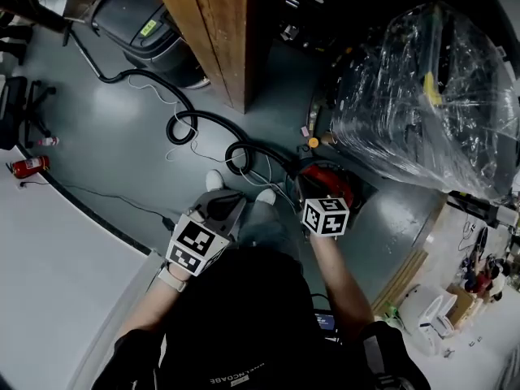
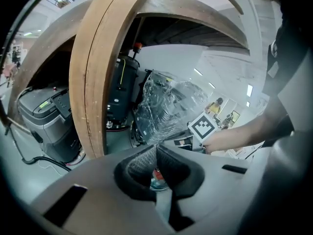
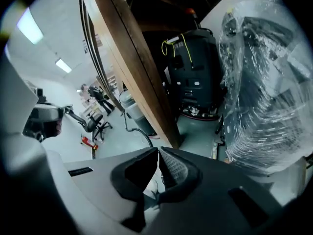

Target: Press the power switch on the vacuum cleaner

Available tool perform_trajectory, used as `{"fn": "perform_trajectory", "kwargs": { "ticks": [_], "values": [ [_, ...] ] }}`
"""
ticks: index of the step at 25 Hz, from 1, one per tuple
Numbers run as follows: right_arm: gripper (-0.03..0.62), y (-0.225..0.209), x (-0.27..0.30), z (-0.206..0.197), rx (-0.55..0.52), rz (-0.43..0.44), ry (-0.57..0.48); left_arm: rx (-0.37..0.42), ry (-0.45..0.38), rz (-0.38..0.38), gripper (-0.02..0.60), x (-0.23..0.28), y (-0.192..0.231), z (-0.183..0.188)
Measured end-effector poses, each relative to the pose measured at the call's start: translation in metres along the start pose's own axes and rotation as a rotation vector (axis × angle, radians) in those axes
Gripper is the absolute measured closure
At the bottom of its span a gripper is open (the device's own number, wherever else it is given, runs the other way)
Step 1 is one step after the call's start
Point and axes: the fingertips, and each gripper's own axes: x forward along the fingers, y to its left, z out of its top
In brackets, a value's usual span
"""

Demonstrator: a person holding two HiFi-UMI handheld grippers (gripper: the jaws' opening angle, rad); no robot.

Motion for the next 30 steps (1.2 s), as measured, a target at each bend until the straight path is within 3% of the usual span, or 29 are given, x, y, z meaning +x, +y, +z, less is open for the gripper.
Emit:
{"fn": "perform_trajectory", "kwargs": {
  "ticks": [5, 12, 22, 30],
  "values": [
    [0.569, 0.044, -0.058, 0.061, -0.085, 0.019, -0.163, 0.047, -0.035, -0.028, 0.568, -0.014, 0.001, 0.03],
    [0.568, 0.105, -0.148, 0.123, -0.273, 0.019, -0.395, 0.107, -0.183, -0.041, 0.568, -0.049, -0.012, 0.085],
    [0.568, 0.174, -0.244, 0.172, -0.384, 0.1, -0.652, 0.208, -0.331, -0.096, 0.568, -0.1, -0.046, 0.143],
    [0.568, 0.191, -0.28, 0.174, -0.398, 0.11, -0.727, 0.23, -0.424, -0.109, 0.568, -0.126, -0.067, 0.166]
  ]
}}
